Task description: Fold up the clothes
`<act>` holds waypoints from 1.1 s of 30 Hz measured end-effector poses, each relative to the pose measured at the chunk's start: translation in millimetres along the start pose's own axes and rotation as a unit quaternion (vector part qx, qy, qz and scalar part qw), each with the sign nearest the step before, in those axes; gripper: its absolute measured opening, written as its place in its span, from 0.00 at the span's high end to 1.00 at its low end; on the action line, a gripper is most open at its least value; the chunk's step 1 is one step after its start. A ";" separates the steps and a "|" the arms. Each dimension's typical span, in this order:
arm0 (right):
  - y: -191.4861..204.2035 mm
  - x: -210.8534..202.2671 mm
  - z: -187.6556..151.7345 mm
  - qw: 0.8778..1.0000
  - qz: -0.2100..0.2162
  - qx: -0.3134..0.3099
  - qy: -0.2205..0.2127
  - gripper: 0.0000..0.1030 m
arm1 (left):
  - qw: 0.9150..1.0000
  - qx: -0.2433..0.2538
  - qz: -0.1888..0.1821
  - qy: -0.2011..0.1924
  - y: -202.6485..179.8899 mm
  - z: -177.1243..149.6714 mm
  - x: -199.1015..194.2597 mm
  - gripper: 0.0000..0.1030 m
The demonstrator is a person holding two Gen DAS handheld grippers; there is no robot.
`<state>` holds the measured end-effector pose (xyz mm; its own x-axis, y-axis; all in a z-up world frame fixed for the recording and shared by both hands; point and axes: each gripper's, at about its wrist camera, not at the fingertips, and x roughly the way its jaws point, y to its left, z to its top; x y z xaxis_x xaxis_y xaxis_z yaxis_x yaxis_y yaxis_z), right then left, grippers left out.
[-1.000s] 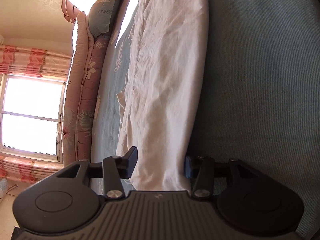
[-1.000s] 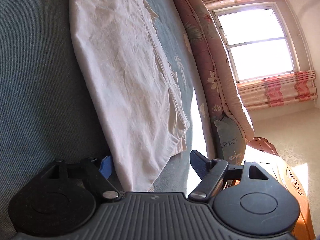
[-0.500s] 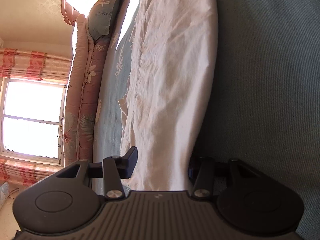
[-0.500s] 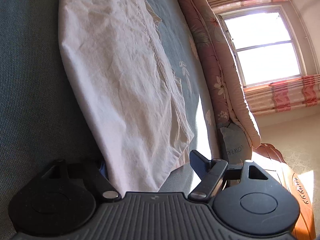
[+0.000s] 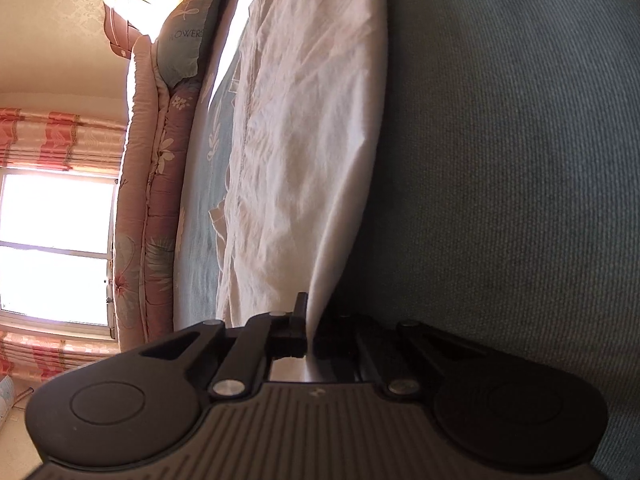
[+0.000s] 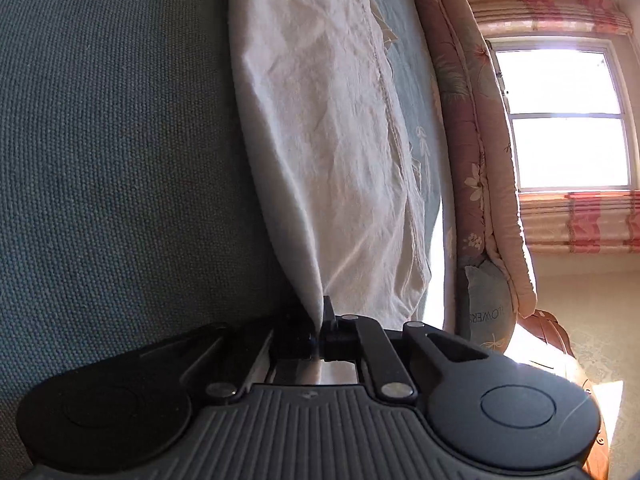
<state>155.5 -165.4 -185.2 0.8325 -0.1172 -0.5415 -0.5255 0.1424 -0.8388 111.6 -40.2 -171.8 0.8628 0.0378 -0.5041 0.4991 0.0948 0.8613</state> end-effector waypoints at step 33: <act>-60.4 -47.4 -31.5 0.976 0.218 0.014 -0.011 0.79 | 0.985 -0.047 -0.165 -0.018 3.9 -31.5 -106.8 0.90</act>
<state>142.2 -199.4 -110.7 0.5349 -0.0181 -0.8447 -0.8258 0.2002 -0.5272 18.9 -12.6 -116.6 0.6586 -0.0463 -0.7511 0.7443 0.1868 0.6412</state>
